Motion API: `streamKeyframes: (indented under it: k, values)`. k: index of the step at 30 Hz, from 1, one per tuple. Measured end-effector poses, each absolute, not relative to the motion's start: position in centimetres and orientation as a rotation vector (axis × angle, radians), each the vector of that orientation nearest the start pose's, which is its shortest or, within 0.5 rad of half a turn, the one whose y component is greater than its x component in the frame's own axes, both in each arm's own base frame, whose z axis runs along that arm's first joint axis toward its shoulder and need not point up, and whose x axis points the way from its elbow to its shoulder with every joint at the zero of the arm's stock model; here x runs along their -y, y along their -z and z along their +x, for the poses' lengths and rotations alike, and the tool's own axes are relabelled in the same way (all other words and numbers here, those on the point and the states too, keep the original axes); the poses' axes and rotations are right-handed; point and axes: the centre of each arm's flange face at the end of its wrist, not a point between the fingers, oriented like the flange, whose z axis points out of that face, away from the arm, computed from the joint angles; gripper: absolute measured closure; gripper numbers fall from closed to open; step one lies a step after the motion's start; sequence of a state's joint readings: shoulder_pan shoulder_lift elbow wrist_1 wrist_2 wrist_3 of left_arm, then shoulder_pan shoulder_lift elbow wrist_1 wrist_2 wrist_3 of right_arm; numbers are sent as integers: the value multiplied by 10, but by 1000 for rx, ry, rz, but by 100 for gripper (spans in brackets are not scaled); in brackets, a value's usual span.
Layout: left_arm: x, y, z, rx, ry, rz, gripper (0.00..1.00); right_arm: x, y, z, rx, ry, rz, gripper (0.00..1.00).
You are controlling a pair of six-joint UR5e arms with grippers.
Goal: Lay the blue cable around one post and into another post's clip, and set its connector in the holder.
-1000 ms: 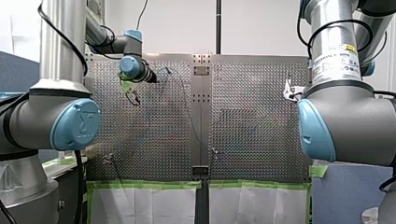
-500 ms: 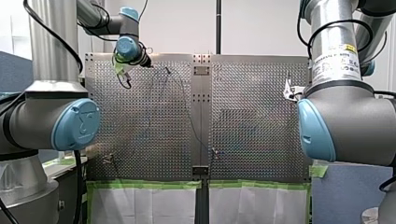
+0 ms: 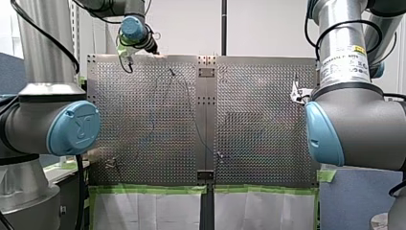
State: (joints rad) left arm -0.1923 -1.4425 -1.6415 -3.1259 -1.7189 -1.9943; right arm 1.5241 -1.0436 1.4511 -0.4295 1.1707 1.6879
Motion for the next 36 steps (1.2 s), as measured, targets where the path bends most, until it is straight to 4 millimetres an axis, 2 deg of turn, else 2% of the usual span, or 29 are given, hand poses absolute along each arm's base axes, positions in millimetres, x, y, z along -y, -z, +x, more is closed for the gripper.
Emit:
streamKeyframes:
  k: [4,7,11,17,36]
  values:
    - [215,-509,411,-1531,346,-265,0,675,-277,141,1102,-1554,1411,0]
    - [224,-514,407,-1545,321,-242,0,675,-277,141,1102,-1554,1411,0]
    - [236,-522,396,-1565,284,-209,0,675,-277,141,1102,-1553,1411,0]
    - [250,-519,378,-1623,230,-144,0,675,-277,141,1102,-1554,1411,0]
    - [246,-504,355,-1811,29,68,0,675,-277,141,1102,-1553,1411,0]
